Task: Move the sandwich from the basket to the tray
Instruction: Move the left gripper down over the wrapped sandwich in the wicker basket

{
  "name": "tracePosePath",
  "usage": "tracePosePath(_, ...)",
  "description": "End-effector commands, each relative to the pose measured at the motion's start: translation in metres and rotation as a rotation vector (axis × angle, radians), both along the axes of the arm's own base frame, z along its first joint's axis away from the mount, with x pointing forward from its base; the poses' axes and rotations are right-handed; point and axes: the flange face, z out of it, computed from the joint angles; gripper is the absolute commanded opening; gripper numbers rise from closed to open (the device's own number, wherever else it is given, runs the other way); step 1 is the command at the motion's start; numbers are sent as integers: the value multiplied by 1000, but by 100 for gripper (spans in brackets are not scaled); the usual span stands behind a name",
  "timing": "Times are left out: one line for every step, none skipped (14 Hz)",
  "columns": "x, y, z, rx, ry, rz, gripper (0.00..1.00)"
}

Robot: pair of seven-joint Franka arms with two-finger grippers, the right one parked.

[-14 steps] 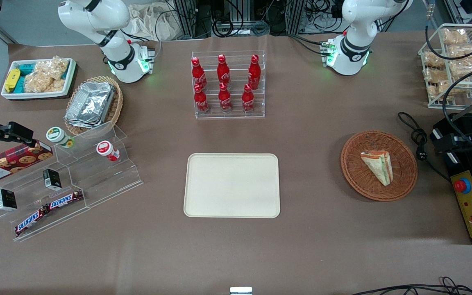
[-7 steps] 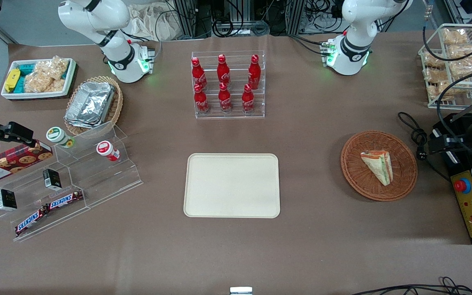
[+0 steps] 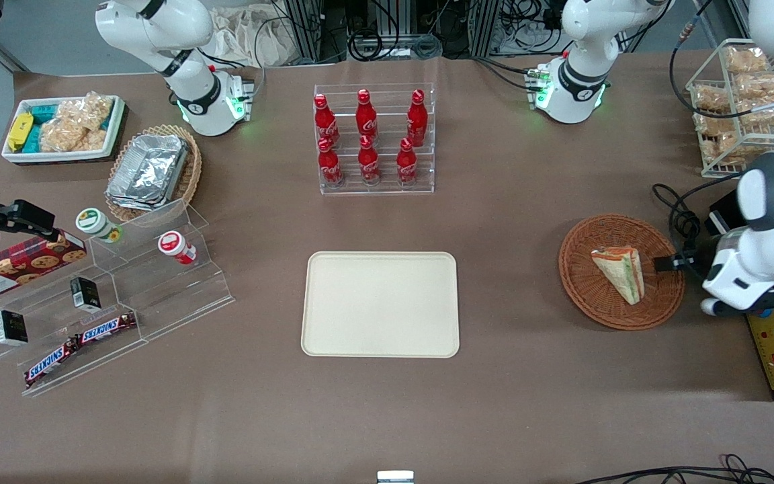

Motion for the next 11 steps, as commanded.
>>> tracePosePath(-2, -14, -24, 16, -51, 167, 98)
tracePosePath(0, -16, -38, 17, -60, 219, 98)
tracePosePath(0, -18, -47, 16, -61, 244, 98)
tracePosePath(-4, -19, -56, 15, -52, 251, 98)
tracePosePath(-6, -21, -63, 12, -60, 251, 98)
tracePosePath(-12, -21, -72, 12, -64, 248, 98)
tracePosePath(-17, -23, -82, 8, -71, 245, 98)
tracePosePath(-20, -24, -90, 3, -80, 246, 98)
tracePosePath(-23, -24, -98, 2, -78, 245, 98)
tracePosePath(-25, -25, -101, 0, -82, 247, 92)
tracePosePath(-25, -26, -101, 2, -88, 263, 82)
